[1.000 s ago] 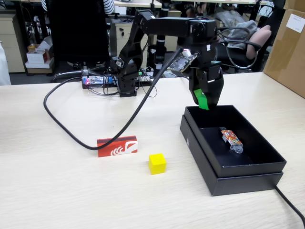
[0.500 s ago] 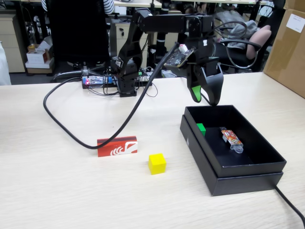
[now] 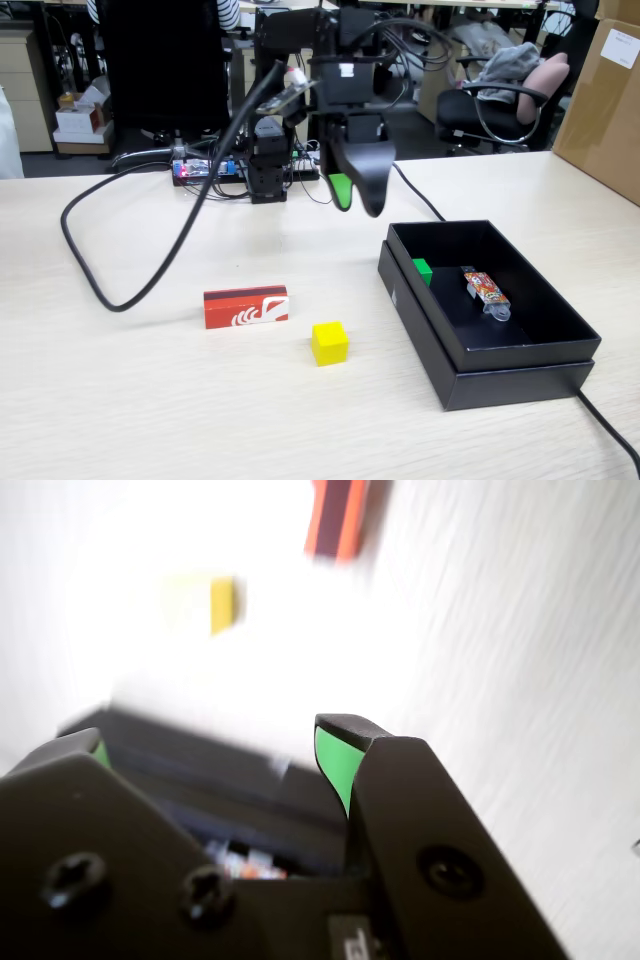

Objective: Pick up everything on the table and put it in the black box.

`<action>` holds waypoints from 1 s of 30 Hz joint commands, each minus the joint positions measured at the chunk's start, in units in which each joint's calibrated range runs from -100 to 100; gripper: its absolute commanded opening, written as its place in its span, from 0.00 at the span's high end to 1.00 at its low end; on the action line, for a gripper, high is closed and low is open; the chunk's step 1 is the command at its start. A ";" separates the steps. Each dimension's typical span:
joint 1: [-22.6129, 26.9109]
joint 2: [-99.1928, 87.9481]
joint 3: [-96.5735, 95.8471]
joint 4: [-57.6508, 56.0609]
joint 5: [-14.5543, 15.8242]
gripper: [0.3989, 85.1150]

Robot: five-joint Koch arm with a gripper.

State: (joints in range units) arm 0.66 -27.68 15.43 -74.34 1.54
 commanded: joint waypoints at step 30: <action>-11.53 15.46 -9.72 12.27 -6.06 0.46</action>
State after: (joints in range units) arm -10.43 -12.86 2.37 -64.39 -4.27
